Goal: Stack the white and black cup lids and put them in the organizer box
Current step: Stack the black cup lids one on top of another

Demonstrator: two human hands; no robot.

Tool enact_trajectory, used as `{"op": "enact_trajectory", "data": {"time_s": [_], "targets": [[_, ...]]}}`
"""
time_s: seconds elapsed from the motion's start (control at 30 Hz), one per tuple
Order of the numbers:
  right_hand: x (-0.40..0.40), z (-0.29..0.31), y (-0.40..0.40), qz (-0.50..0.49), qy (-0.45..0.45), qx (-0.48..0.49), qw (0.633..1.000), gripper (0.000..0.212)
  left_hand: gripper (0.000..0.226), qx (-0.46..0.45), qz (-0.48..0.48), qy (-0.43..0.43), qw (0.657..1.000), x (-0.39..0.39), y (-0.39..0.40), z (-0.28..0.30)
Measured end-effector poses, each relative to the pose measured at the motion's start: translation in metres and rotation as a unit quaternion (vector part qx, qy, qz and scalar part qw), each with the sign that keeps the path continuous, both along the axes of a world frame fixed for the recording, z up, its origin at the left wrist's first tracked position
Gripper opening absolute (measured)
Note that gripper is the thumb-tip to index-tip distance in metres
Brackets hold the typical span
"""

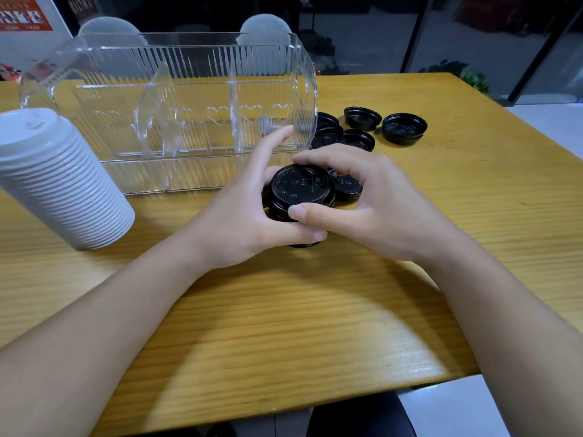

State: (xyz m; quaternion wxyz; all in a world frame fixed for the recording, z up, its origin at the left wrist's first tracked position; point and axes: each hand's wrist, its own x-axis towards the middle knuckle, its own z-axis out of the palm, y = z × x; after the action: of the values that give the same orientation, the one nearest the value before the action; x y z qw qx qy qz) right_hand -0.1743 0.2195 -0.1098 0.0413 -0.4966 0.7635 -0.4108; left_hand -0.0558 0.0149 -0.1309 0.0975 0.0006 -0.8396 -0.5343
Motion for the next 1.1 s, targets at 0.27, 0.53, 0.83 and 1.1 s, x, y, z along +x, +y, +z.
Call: {"op": "enact_trajectory", "data": {"time_s": [0.27,0.53,0.83,1.1], "targets": [[0.001,0.002,0.001,0.020,-0.024,0.028,0.999,0.058,0.140,0.011,-0.012,-0.023,1.000,0.000,0.000,0.002],[0.000,0.001,-0.002,-0.008,-0.034,0.002,0.999,0.060,0.142,-0.008,0.009,-0.014,1.000,0.000,0.000,0.001],[-0.004,0.001,0.002,0.010,-0.051,0.011,0.999,0.067,0.123,-0.049,0.007,0.008,0.999,-0.002,-0.002,-0.002],[-0.025,-0.003,0.002,-0.147,0.041,-0.005,0.988,0.017,0.104,-0.101,0.009,0.016,0.995,0.000,-0.005,0.003]]}}
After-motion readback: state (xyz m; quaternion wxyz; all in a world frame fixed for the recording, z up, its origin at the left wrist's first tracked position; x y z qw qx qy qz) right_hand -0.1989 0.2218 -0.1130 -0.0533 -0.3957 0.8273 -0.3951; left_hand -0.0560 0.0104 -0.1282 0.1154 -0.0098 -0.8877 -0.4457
